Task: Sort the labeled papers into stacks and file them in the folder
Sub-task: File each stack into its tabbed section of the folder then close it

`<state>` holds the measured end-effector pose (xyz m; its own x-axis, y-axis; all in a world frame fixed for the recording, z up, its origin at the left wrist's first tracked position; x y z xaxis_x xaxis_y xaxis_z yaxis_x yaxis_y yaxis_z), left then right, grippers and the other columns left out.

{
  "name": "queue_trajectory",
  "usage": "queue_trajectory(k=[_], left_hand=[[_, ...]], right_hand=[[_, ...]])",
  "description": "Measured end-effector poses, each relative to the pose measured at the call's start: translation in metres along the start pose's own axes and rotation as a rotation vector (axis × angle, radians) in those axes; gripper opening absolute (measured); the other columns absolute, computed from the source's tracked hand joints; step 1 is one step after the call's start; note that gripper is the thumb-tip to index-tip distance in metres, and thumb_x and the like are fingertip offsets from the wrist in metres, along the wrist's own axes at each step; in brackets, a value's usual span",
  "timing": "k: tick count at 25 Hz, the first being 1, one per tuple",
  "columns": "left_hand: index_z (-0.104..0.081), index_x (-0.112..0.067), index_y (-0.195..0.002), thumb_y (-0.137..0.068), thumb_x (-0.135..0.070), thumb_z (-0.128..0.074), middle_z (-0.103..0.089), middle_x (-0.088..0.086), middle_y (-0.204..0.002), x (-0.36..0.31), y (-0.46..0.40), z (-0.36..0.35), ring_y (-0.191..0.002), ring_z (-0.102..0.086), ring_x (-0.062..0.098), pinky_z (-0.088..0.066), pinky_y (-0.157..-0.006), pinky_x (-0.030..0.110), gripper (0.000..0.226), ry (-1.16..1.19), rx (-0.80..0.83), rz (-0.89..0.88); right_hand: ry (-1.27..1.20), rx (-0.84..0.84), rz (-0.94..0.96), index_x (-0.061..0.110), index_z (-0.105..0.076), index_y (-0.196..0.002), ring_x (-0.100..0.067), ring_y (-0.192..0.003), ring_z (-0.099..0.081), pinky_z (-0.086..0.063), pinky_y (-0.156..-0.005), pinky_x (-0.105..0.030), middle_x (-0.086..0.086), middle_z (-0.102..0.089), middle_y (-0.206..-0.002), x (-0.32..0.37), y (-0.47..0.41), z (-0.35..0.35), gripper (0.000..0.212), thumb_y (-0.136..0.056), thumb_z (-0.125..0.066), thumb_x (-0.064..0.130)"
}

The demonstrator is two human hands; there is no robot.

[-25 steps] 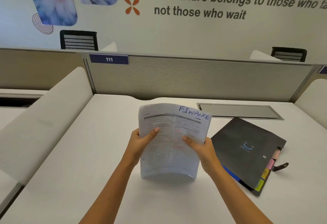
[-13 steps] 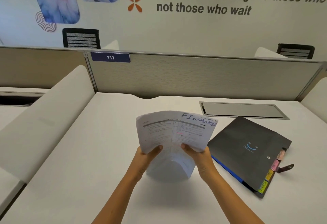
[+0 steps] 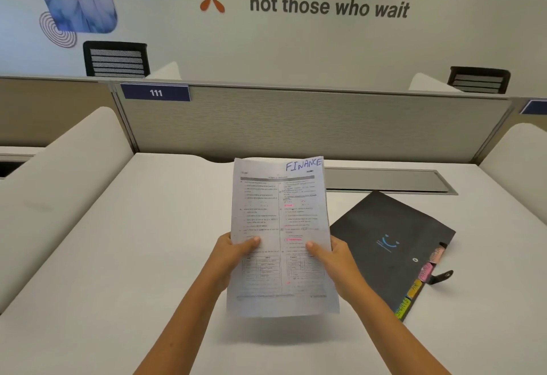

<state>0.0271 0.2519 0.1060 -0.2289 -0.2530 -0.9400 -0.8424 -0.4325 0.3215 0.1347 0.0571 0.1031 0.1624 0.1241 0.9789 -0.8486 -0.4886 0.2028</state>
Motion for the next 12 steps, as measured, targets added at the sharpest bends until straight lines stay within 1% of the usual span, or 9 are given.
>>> queue_trajectory(k=[2, 5, 6, 7, 8, 9, 10, 11, 12], left_hand=[[-0.066, -0.007, -0.107, -0.087, -0.017, -0.068, -0.075, 0.010, -0.096, 0.001, -0.004, -0.025, -0.086, -0.073, 0.029, -0.059, -0.073, 0.043, 0.023, 0.030, -0.030, -0.004], [-0.069, -0.003, -0.103, -0.090, -0.026, -0.063, -0.075, 0.011, -0.097, 0.004, -0.010, -0.069, -0.088, -0.072, 0.031, -0.057, -0.081, 0.046, 0.026, 0.065, -0.046, -0.033], [-0.070, -0.003, -0.099, -0.092, -0.029, -0.061, -0.075, 0.010, -0.096, 0.006, -0.011, -0.086, -0.087, -0.072, 0.029, -0.057, -0.080, 0.044, 0.028, 0.062, -0.046, -0.039], [-0.070, -0.003, -0.093, -0.093, -0.032, -0.058, -0.075, 0.008, -0.092, 0.007, -0.012, -0.105, -0.084, -0.072, 0.026, -0.057, -0.077, 0.040, 0.032, 0.028, -0.055, -0.044], [-0.067, -0.003, -0.084, -0.095, -0.036, -0.054, -0.074, 0.005, -0.086, 0.011, -0.014, -0.123, -0.077, -0.069, 0.023, -0.056, -0.070, 0.035, 0.037, -0.013, -0.073, -0.046], [-0.062, -0.006, -0.075, -0.096, -0.039, -0.050, -0.069, 0.004, -0.076, 0.015, -0.015, -0.141, -0.068, -0.063, 0.020, -0.050, -0.062, 0.030, 0.042, -0.063, -0.100, -0.046], [-0.056, -0.008, -0.069, -0.097, -0.042, -0.046, -0.061, 0.005, -0.070, 0.020, -0.016, -0.159, -0.064, -0.055, 0.020, -0.045, -0.058, 0.028, 0.044, -0.095, -0.124, -0.046], [-0.055, -0.009, -0.070, -0.097, -0.043, -0.044, -0.059, 0.006, -0.071, 0.026, -0.018, -0.177, -0.066, -0.054, 0.021, -0.047, -0.060, 0.029, 0.045, -0.124, -0.138, -0.052], [-0.060, -0.009, -0.076, -0.097, -0.044, -0.044, -0.064, 0.007, -0.078, 0.033, -0.020, -0.196, -0.074, -0.059, 0.023, -0.052, -0.068, 0.032, 0.044, -0.164, -0.135, -0.071]], right_hand=[[0.032, -0.055, 0.005, 0.020, -0.067, -0.107, -0.016, -0.088, -0.071, -0.058, -0.072, -0.030, 0.002, -0.074, -0.099, -0.001, 0.002, 0.029, 0.018, -0.090, -0.062, 0.019], [0.069, -0.140, 0.018, 0.020, -0.066, -0.108, -0.017, -0.090, -0.071, -0.058, -0.079, -0.037, 0.001, -0.073, -0.101, 0.002, 0.005, 0.081, 0.019, -0.090, -0.062, 0.020], [0.086, -0.175, 0.026, 0.021, -0.067, -0.107, -0.017, -0.090, -0.070, -0.058, -0.080, -0.038, 0.002, -0.073, -0.101, 0.004, 0.006, 0.101, 0.017, -0.090, -0.062, 0.020], [0.100, -0.213, 0.037, 0.022, -0.066, -0.105, -0.017, -0.090, -0.069, -0.057, -0.078, -0.036, 0.003, -0.072, -0.100, 0.007, 0.007, 0.123, 0.015, -0.090, -0.062, 0.020], [0.105, -0.253, 0.050, 0.023, -0.065, -0.104, -0.016, -0.089, -0.068, -0.057, -0.076, -0.034, 0.005, -0.071, -0.098, 0.010, 0.007, 0.144, 0.014, -0.090, -0.061, 0.020], [0.093, -0.305, 0.064, 0.022, -0.064, -0.104, -0.016, -0.089, -0.067, -0.055, -0.074, -0.032, 0.005, -0.070, -0.098, 0.013, 0.007, 0.167, 0.015, -0.090, -0.062, 0.019], [0.069, -0.372, 0.082, 0.019, -0.064, -0.107, -0.017, -0.089, -0.066, -0.054, -0.075, -0.032, 0.003, -0.069, -0.098, 0.015, 0.006, 0.193, 0.017, -0.090, -0.062, 0.017], [0.040, -0.455, 0.099, 0.014, -0.064, -0.110, -0.020, -0.090, -0.065, -0.053, -0.078, -0.033, -0.001, -0.068, -0.100, 0.015, 0.004, 0.219, 0.021, -0.089, -0.063, 0.015], [0.015, -0.546, 0.105, 0.009, -0.064, -0.113, -0.023, -0.092, -0.065, -0.051, -0.081, -0.033, -0.005, -0.068, -0.103, 0.014, 0.002, 0.248, 0.025, -0.089, -0.063, 0.013]])
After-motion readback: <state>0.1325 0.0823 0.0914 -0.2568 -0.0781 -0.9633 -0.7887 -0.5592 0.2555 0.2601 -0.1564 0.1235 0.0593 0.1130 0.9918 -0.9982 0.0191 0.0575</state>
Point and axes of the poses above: each hand's wrist, its own y-axis away from the middle knuckle, its own z-axis out of the back of the hand, x = y × z, the point moved 6 cm from there along -y, towards the middle knuckle
